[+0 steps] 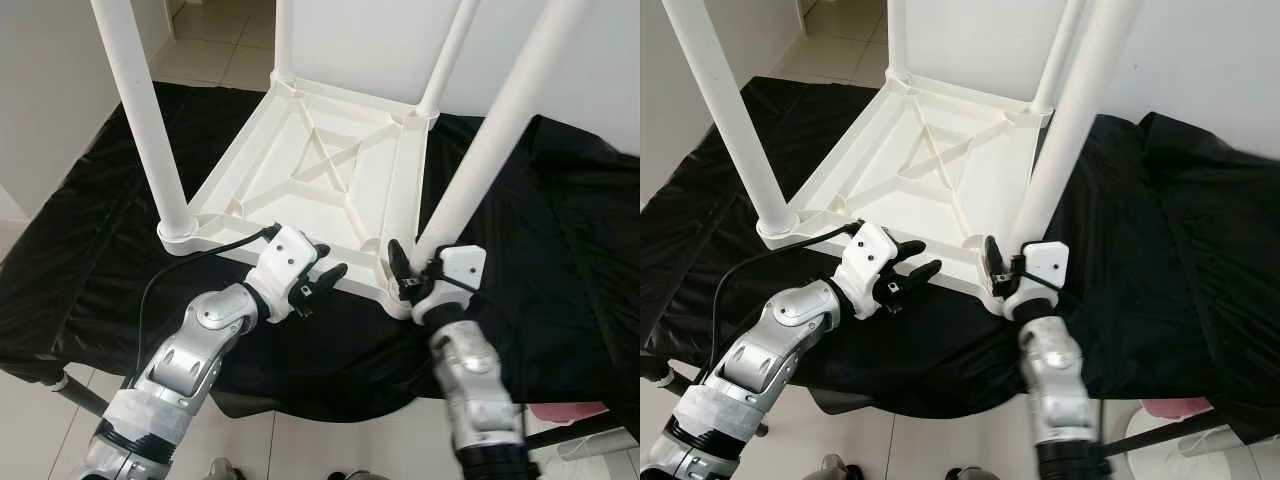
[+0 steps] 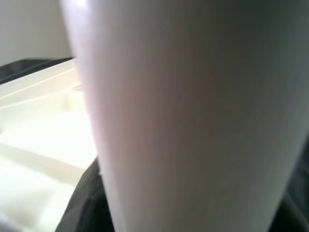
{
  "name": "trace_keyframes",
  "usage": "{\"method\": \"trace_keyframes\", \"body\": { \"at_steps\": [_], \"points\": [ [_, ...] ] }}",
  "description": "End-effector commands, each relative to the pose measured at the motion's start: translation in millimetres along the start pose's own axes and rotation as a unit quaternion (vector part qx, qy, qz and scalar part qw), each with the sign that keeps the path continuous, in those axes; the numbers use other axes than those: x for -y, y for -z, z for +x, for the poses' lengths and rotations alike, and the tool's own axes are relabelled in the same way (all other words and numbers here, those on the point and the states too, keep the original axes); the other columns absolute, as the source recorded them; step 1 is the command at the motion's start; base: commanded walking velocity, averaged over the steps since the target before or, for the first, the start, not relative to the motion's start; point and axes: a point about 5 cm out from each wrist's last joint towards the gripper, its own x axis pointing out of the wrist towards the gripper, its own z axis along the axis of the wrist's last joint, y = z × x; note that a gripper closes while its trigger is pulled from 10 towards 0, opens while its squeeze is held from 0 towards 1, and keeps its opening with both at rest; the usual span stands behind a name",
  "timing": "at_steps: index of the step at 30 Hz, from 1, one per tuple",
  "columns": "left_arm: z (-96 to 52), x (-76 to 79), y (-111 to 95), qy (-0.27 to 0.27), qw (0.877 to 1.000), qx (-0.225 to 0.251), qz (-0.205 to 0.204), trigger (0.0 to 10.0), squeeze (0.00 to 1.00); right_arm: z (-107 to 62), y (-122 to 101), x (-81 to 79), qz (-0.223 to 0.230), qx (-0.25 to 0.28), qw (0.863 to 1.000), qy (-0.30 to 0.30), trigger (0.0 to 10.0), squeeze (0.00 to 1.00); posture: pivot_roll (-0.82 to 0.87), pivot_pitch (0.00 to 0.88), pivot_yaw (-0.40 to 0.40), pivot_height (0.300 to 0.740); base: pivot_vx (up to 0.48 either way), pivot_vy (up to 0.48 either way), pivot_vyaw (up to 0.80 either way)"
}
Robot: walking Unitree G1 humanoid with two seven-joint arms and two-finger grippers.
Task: Building children table
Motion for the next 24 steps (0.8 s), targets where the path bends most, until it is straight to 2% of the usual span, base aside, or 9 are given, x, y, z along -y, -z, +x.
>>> {"method": "trace_keyframes", "body": {
  "at_steps": [1,4,5,12,13,19,24],
  "points": [
    [0.8,5.9,0.6,0.024,1.000,-0.003,0.000,10.0,0.00,-6.1,14.7,-5.7,-0.004,-0.040,0.999,0.020,10.0,0.00,0.04,0.095,-0.075,0.740,0.000,0.000,0.00],
    [1.3,6.1,0.6,0.025,1.000,-0.003,0.000,10.0,0.00,-4.9,17.1,-12.5,-0.020,-0.056,0.998,0.023,10.0,0.00,0.04,0.091,-0.074,0.740,0.000,0.000,0.00],
    [2.8,5.2,0.5,0.024,1.000,-0.002,0.001,10.0,0.00,-1.1,17.5,-3.4,0.022,-0.063,0.996,0.060,10.0,0.00,0.03,0.083,-0.068,0.740,0.000,0.000,0.00],
    [4.4,4.6,-0.6,0.023,1.000,0.001,0.001,10.0,0.00,-0.6,11.8,-12.3,0.015,-0.046,0.998,0.040,10.0,0.00,0.03,0.071,-0.060,0.740,0.000,0.000,0.00],
    [4.8,4.6,-0.8,0.023,1.000,0.002,0.001,10.0,0.00,-1.2,11.0,-13.9,0.020,-0.044,0.998,0.034,10.0,1.00,0.03,0.068,-0.063,0.740,0.000,0.000,0.00],
    [6.1,4.4,-1.6,0.017,1.000,0.006,-0.002,10.0,0.00,-2.5,5.1,-12.6,0.035,-0.023,0.999,0.023,10.0,1.00,0.02,0.068,-0.070,0.740,0.000,0.000,0.00],
    [6.6,8.2,-2.3,0.013,1.000,0.012,-0.011,10.0,0.00,-4.1,-4.0,-4.2,0.037,0.000,0.999,-0.005,10.0,1.00,0.02,0.070,-0.072,0.740,0.000,0.000,0.00]
  ]
}}
